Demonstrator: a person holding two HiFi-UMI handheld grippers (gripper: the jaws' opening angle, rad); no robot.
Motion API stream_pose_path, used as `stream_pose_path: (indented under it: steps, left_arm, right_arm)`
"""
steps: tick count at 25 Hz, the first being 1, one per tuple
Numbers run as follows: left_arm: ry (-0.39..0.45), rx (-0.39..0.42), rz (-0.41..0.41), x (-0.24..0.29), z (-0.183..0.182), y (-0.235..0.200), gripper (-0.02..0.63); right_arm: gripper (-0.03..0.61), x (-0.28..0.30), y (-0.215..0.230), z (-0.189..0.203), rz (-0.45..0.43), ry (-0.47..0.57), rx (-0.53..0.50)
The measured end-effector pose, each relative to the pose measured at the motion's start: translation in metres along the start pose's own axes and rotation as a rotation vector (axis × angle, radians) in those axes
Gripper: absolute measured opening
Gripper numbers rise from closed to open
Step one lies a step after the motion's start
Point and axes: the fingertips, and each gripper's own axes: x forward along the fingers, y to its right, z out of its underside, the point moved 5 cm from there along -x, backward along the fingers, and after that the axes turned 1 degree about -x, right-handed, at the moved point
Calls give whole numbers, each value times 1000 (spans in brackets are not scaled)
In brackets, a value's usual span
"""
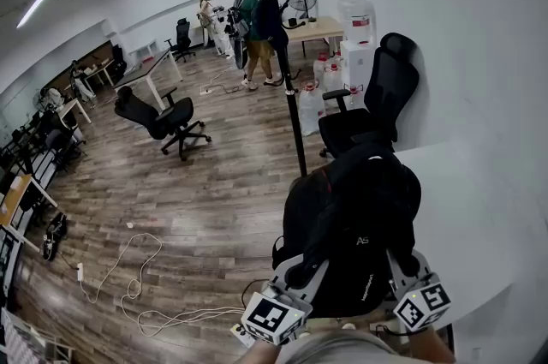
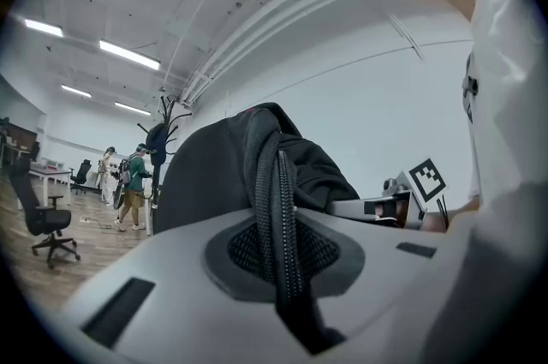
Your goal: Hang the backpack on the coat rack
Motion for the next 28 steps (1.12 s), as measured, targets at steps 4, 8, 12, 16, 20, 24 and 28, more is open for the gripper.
stream_pose_path:
  steps: [4, 8, 12, 16, 20, 24, 28]
  left_arm:
    - [-4, 9, 5, 2, 3, 4, 31]
    - [-8, 18, -14, 13, 5, 12, 31]
    - [-17, 25, -26, 24, 6, 23, 32]
    - [-28, 22, -69, 32, 8, 31, 32]
    - [-23, 20, -94, 44, 12, 32, 32]
    - [-28, 14, -103, 55, 15, 25, 32]
    - [-28, 17, -80, 69, 23, 11, 34]
  right_arm:
    - [32, -3, 3, 3, 0, 1, 15]
    - [32, -8, 17, 2, -13, 4, 20]
    - [32, -13, 32, 2, -30, 7, 23]
    - [32, -15, 44, -1, -57, 9, 9]
    - [32, -11, 56, -3, -77, -2, -4]
    - [32, 0, 65, -5, -80, -16, -2]
    - [32, 16, 76, -2, -74, -30, 3]
